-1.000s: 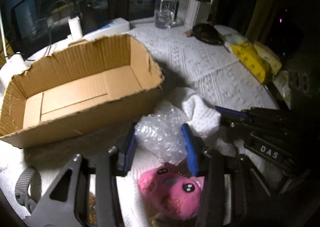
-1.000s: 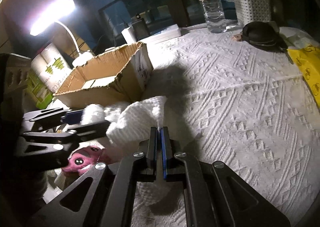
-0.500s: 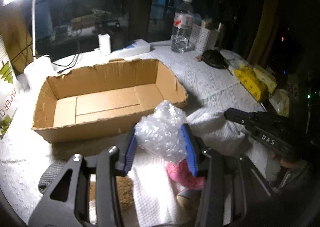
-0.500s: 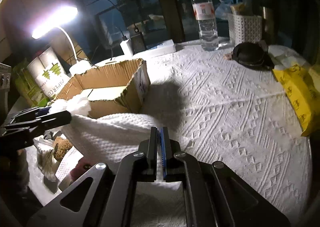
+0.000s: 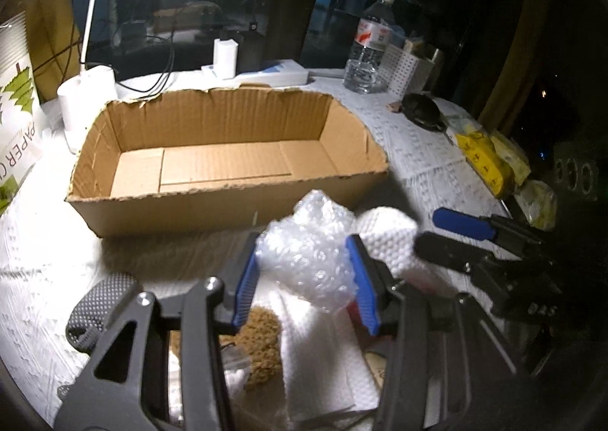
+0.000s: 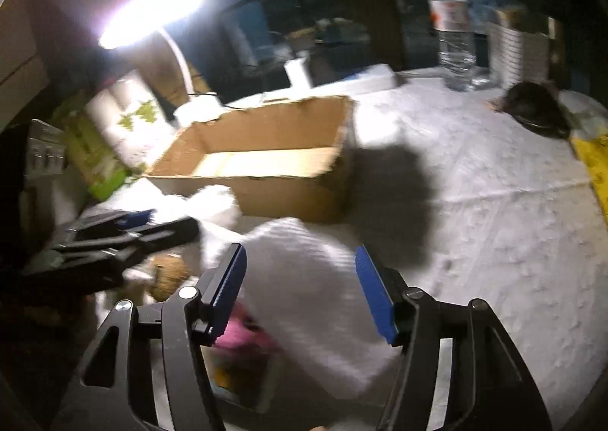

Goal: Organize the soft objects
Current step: 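Grasp the clear bubble wrap with the left gripper while the right gripper holds the towel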

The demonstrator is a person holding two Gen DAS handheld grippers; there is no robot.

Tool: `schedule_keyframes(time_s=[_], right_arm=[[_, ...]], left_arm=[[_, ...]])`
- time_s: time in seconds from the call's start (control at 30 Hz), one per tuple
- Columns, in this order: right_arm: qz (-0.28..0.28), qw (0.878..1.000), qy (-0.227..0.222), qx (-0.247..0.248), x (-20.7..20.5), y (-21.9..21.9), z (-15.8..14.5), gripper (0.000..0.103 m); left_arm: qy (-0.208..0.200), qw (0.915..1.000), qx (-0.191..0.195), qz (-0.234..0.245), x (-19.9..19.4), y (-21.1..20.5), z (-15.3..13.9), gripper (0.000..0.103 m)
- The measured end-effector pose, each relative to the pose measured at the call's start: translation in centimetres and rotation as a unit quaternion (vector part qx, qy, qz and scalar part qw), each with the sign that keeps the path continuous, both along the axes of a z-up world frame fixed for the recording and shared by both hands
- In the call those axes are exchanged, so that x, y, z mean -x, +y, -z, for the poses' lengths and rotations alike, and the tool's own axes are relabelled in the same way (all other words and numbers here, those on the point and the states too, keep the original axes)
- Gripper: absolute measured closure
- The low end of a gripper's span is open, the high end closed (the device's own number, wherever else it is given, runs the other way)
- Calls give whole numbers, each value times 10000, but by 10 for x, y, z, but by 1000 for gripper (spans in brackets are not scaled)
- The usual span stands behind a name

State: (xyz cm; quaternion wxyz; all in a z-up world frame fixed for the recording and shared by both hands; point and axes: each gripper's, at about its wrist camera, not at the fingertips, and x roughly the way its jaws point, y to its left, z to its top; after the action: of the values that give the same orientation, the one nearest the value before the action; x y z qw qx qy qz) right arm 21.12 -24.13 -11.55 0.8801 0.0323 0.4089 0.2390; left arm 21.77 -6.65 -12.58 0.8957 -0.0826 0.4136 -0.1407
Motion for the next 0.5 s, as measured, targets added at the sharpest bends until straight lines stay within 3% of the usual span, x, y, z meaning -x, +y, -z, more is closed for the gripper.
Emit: schedule_keyframes(time_s=[0.17,0.33,0.4,0.5], right_arm=[[-279,9995,82,79,-2,22,7,31],[-202,9988,365,265,-15,30,27,33],[-177,9985,436,278,-18,29,31,74],[-192,9981,390,441,-17,31,32,94]], left_arm=[[36,10000,42,30,3,2,2,55],[73,9999,73,-24,3,10,3,53],[64,10000,44,-17,3,12,5,53],[133,9999,-45,15,0,12,13,54]])
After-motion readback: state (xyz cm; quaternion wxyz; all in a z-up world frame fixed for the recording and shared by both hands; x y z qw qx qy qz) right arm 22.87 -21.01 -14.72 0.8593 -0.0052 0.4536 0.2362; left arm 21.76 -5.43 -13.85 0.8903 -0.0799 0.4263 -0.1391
